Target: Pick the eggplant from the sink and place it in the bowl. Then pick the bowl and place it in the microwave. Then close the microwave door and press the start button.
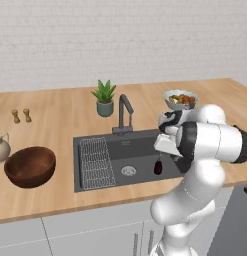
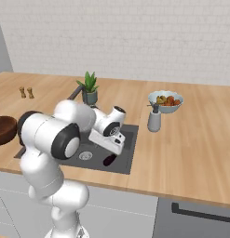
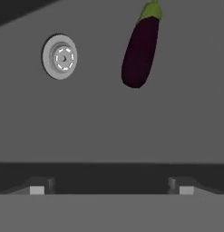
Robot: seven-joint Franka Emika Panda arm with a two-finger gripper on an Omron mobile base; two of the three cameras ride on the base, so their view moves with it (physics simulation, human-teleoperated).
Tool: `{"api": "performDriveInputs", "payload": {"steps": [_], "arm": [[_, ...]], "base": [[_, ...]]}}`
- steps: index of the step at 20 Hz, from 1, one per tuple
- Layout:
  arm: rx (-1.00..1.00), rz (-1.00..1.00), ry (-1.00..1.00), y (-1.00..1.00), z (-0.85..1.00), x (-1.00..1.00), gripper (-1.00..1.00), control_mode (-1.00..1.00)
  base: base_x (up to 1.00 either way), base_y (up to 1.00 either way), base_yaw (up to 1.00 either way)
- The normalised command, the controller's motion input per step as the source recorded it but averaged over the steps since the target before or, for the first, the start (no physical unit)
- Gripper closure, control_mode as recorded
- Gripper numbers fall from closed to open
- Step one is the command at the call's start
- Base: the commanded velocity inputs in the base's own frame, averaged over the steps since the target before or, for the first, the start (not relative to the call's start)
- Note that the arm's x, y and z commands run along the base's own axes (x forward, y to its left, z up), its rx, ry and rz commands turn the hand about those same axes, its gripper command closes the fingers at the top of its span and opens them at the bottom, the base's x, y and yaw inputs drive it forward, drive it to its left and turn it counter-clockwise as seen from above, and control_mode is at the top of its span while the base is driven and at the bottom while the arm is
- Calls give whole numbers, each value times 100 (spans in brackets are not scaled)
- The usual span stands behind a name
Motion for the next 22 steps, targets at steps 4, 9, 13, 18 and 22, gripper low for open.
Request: {"api": "performDriveInputs", "payload": {"steps": [4,9,13,18,22], "arm": [[0,0,1,0,-61,38,-100,-100],[0,0,0,0,-58,39,-100,-100],[0,0,0,0,-51,45,-100,-100],[0,0,0,0,-47,46,-100,-100],[0,0,0,0,-42,50,-100,-100]], "base": [[0,0,0],[0,0,0],[0,0,0],[0,0,0],[0,0,0]]}}
